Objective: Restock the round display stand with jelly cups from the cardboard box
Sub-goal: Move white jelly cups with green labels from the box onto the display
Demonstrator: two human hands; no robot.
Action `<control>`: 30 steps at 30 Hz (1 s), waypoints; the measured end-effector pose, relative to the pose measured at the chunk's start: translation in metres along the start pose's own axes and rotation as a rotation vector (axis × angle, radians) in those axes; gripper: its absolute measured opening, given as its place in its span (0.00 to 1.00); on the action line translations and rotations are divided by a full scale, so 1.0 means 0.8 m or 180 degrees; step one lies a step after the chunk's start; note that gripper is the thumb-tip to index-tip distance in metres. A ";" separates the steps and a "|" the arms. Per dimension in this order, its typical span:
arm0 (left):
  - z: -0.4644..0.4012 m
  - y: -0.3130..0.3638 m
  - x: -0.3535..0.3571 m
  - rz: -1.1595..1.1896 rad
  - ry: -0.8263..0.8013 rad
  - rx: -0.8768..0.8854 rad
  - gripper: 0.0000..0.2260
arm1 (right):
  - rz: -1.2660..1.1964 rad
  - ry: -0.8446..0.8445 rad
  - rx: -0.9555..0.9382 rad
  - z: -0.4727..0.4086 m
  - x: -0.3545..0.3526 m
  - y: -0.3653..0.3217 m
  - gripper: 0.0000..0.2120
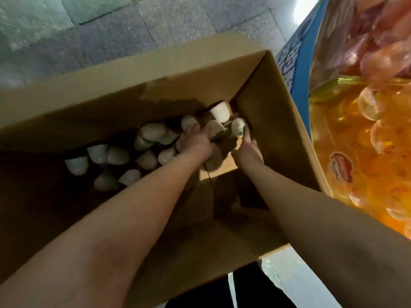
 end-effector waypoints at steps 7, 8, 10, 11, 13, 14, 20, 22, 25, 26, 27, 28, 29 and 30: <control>-0.041 0.018 0.028 -0.0021 0.0031 0.0230 0.26 | 0.0017 0.0311 0.0221 -0.047 0.007 0.005 0.30; -0.044 0.018 0.032 -0.0066 -0.0020 0.0232 0.27 | -0.0011 0.0356 0.0224 -0.047 0.008 0.005 0.27; -0.050 0.018 0.035 -0.0200 0.0048 0.0265 0.27 | 0.0161 0.0404 0.0301 -0.045 0.013 0.008 0.24; -0.053 0.018 0.035 -0.0239 0.0126 0.0299 0.26 | 0.0330 0.0505 0.0281 -0.043 0.013 0.008 0.23; -0.060 0.015 0.034 -0.0257 0.0279 0.0359 0.24 | 0.0723 0.0832 0.0052 -0.037 0.009 0.002 0.22; -0.062 0.013 0.034 -0.0236 0.0323 0.0363 0.23 | 0.0910 0.0951 -0.0116 -0.034 0.008 -0.002 0.22; -0.055 0.010 0.031 -0.0181 0.0413 0.0454 0.21 | 0.1517 0.0808 -0.0609 -0.037 0.001 -0.025 0.34; -0.045 0.007 0.028 -0.0142 0.0450 0.0454 0.21 | 0.1681 0.0664 -0.0636 -0.035 0.000 -0.026 0.40; -0.027 0.004 0.025 -0.0167 0.0529 0.0460 0.21 | 0.1513 0.0338 -0.0428 -0.033 0.011 -0.018 0.38; -0.019 0.003 0.023 -0.0121 0.0533 0.0448 0.22 | 0.1309 0.0226 -0.0294 -0.033 0.016 -0.016 0.36; -0.012 0.000 0.022 -0.0031 0.0552 0.0437 0.22 | 0.1135 0.0137 -0.0205 -0.033 0.021 -0.013 0.35; -0.004 -0.003 0.020 0.0109 0.0539 0.0413 0.22 | 0.0985 0.0050 -0.0154 -0.030 0.025 -0.011 0.34; 0.005 -0.008 0.018 0.0305 0.0506 0.0390 0.22 | 0.0822 -0.0042 -0.0131 -0.026 0.029 -0.009 0.32; 0.017 -0.013 0.014 0.0506 0.0465 0.0367 0.22 | 0.0645 -0.0138 -0.0153 -0.020 0.031 -0.007 0.30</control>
Point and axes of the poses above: each hand's wrist, its own z-axis away from the middle knuckle, its own x-axis out of the palm, y = z × x, the point moved 7 cm from there along -z, towards the middle knuckle, and after that the axes turned 10 degrees about z, right-handed, at the moved point
